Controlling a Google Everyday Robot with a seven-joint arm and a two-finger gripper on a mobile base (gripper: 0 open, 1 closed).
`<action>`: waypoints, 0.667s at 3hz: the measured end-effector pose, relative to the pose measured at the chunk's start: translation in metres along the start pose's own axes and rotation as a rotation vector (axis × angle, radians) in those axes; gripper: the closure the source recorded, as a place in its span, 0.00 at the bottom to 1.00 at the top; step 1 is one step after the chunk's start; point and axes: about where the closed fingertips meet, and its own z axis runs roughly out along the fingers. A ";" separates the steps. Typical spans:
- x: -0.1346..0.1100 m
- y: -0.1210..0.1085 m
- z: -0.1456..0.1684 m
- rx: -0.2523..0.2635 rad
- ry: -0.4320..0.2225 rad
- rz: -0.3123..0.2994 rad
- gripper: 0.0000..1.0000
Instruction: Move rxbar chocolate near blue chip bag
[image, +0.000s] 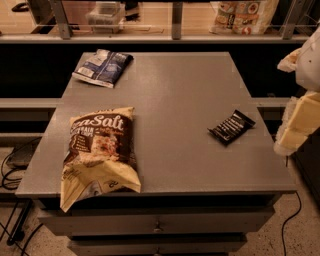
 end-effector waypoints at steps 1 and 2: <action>-0.003 -0.009 0.028 0.020 -0.035 0.052 0.00; -0.002 -0.026 0.065 0.015 -0.072 0.133 0.00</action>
Offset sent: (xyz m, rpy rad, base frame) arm 0.0817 -0.0004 -0.0956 0.1864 0.0039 -0.1952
